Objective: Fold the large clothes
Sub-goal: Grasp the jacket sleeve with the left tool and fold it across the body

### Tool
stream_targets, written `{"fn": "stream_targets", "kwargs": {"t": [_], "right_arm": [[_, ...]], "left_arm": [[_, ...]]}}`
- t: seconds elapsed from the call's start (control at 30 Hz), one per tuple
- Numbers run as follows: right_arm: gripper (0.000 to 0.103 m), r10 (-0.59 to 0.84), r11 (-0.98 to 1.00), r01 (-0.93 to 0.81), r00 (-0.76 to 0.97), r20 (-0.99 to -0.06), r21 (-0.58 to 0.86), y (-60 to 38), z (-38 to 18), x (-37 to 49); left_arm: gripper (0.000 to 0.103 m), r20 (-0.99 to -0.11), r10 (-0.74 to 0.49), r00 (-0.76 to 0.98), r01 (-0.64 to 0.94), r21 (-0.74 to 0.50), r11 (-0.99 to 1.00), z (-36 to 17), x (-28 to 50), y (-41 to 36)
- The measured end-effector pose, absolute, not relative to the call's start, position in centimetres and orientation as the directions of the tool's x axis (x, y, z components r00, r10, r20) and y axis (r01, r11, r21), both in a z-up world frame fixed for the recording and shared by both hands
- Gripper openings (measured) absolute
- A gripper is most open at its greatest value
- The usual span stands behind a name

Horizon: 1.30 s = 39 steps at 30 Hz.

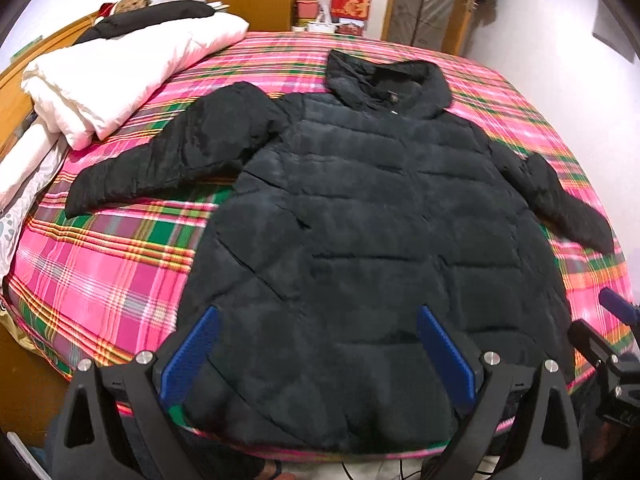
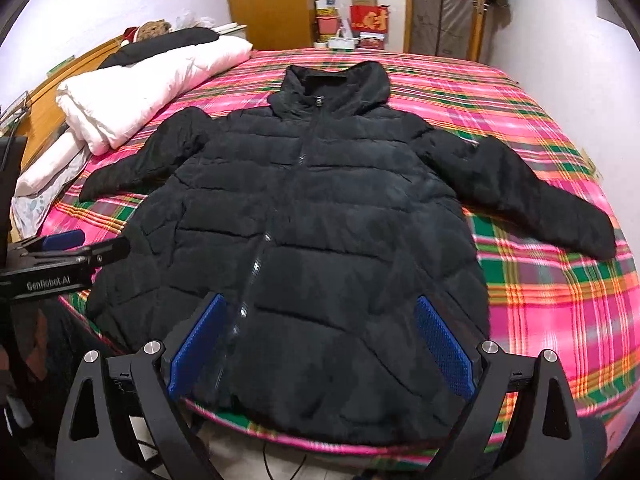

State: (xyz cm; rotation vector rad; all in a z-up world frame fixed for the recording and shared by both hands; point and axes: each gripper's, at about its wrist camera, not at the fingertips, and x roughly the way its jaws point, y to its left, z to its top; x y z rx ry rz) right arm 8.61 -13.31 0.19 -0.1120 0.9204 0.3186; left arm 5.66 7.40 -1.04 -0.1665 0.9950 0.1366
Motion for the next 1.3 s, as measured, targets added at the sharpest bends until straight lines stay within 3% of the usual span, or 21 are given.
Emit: {"fn": "stream_targets", "kwargs": {"t": [0.27,0.57,0.8,1.3], "right_arm": [[0.095,0.242,0.934,-0.356,0.561,-0.792,0.033,-10.4,0.0,13.1],[0.095,0.290,0.909,-0.414,0.541,-0.789,0.050,-7.1,-0.9,18.1],[0.095,0.256,0.905,-0.425,0.540,-0.802,0.003,-5.0,-2.4,20.5],[0.095,0.210,0.906,-0.422,0.515,-0.831,-0.033,-3.6,-5.8,23.6]], "left_arm": [[0.100,-0.836,0.015,0.549,-0.255,-0.150,0.955,-1.1,9.9,13.8],[0.100,-0.837,0.091,0.540,-0.388,-0.152,0.909,-2.4,14.3,22.1],[0.083,-0.864,0.094,0.495,-0.498,-0.193,0.846,-6.3,16.4,29.6],[0.073,-0.868,0.107,0.484,-0.700,-0.311,0.643,-13.9,17.4,40.1]]}}
